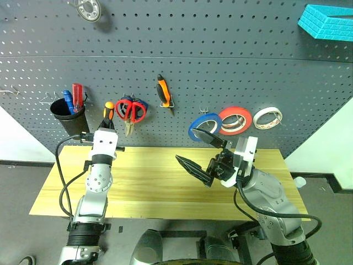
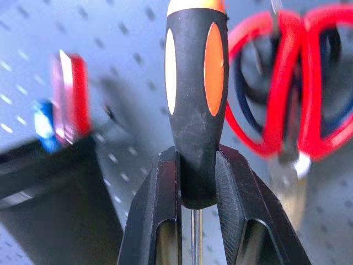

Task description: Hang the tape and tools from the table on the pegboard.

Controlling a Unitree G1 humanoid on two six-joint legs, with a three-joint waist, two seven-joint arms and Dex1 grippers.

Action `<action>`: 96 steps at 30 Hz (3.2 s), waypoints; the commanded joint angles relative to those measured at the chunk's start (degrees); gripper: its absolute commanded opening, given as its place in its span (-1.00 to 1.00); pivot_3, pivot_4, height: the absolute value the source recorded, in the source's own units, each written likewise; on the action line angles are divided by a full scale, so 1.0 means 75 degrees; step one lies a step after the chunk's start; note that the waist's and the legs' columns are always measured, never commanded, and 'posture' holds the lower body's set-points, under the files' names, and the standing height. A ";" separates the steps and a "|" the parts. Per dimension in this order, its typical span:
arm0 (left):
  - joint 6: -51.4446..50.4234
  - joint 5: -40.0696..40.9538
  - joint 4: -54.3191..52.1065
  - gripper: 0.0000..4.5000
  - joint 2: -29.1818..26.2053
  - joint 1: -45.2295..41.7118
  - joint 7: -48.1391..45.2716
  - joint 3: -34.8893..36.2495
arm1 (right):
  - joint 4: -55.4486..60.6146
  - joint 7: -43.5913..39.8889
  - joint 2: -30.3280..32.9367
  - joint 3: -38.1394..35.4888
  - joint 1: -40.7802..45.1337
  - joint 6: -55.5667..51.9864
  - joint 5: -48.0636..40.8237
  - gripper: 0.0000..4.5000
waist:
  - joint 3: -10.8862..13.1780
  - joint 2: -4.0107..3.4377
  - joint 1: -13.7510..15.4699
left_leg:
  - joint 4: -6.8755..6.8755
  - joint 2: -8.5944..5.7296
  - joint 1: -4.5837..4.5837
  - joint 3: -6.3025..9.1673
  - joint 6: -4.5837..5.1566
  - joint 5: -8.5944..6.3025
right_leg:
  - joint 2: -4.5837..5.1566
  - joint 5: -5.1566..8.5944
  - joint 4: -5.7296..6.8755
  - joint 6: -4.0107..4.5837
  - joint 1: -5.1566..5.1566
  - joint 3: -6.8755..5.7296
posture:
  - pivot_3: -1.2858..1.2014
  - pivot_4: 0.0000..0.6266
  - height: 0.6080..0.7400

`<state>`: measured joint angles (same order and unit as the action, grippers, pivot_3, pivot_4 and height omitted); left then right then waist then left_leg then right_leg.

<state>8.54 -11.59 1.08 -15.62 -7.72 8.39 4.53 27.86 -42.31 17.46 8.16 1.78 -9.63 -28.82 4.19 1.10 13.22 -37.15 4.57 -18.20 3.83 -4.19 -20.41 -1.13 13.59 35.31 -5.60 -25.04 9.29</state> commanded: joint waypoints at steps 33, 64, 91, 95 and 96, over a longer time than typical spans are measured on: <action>-0.0297 0.0556 0.0821 -0.78 -0.0536 -0.2533 0.0666 0.1725 | -0.0129 -0.0313 0.0431 -0.0005 -0.0510 0.0313 0.0255 1.00 | -0.0059 0.0007 0.0010 | -0.0003 -0.0001 0.0081 0.0002 -0.0019 0.0011 | -0.0001 -0.0005 0.0016 0.0008 0.0078 -0.0004 | 0.32 -0.90 1.00; -0.0201 0.0816 0.0268 0.91 -0.0631 -0.2559 0.0098 0.1356 | -0.0369 -0.0337 0.0471 0.0064 -0.0322 0.0297 0.0442 1.00 | -0.0059 0.0010 0.0022 | -0.0002 -0.0001 0.0079 0.0001 -0.0028 0.0016 | -0.0001 -0.0005 0.0015 0.0009 0.0079 -0.0004 | 0.33 -0.93 1.00; -0.3807 0.2789 -0.2411 0.91 -0.0576 -0.0063 -0.3775 -0.0354 | -0.0251 0.1571 0.0516 -0.1386 -0.1539 -0.0425 0.0788 1.00 | -0.0167 0.0021 -0.0047 | -0.0008 -0.0001 0.0089 0.0000 0.0007 -0.0003 | -0.0001 -0.0003 0.0023 0.0010 0.0085 0.0001 | 0.32 -1.00 1.00; -0.3870 0.2839 -0.1945 0.91 -0.0637 0.0470 -0.4228 -0.0618 | -0.0482 0.1712 0.0409 -0.1486 -0.1819 -0.0624 0.0636 1.00 | -0.0182 0.0014 -0.0116 | -0.0007 -0.0001 0.0090 -0.0001 0.0007 -0.0003 | -0.0001 -0.0003 0.0020 0.0011 0.0085 0.0002 | 0.32 -1.00 1.00; -0.3774 0.2731 -0.1817 0.91 -0.0679 0.0624 -0.4255 -0.0673 | -0.0492 0.1695 0.0391 -0.1528 -0.1950 -0.0604 0.0577 1.00 | -0.0181 0.0014 -0.0153 | -0.0007 -0.0001 0.0090 0.0000 0.0008 -0.0004 | -0.0001 -0.0002 0.0020 0.0011 0.0085 0.0002 | 0.31 -1.00 1.00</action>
<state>-20.87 9.26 -12.59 -20.10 -3.19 -22.73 -0.05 23.32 -29.62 20.86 -1.66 -12.46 -14.47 -23.01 2.83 1.20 12.07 -37.19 4.57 -17.54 3.83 -4.13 -20.44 -1.13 13.58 35.45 -5.52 -24.41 9.30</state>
